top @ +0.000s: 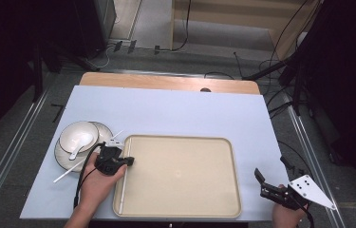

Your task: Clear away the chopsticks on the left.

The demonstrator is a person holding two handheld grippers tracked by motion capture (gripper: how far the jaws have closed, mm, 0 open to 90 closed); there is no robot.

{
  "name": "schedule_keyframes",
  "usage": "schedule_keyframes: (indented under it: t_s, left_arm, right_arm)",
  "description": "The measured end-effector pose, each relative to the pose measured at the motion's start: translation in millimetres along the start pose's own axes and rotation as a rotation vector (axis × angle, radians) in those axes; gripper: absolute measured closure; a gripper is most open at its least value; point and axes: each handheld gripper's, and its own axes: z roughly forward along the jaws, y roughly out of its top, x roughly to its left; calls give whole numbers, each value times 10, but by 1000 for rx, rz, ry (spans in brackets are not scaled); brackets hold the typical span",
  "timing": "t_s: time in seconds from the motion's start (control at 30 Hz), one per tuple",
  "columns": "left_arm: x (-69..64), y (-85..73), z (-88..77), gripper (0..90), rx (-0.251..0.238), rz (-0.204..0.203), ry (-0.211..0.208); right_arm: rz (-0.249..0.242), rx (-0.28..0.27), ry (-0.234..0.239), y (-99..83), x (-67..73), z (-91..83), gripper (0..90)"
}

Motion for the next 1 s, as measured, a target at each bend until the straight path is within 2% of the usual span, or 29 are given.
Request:
schedule_keyframes:
  t_s: [0.17,0.27,0.43,0.53,0.77,1.0]
  left_arm:
    - [-9,-11,-13,899,4,8,-7]
    - [-22,-13,-19,840,1,19,-13]
    - [-21,-20,-41,803,-3,24,-23]
    - [-18,-9,-81,764,-25,26,-31]
    - [-10,-20,-185,750,-43,40,-36]
    - [13,-55,-251,766,-51,34,-32]
  right_arm:
    - [-4,0,11,2,11,3,64]
    - [-3,-3,12,-3,-3,5,64]
    - [4,-10,14,0,-13,-3,64]
    - [-1,-5,22,-6,-11,7,64]
    - [2,-5,28,0,-9,8,64]
    - [7,-5,36,6,4,12,64]
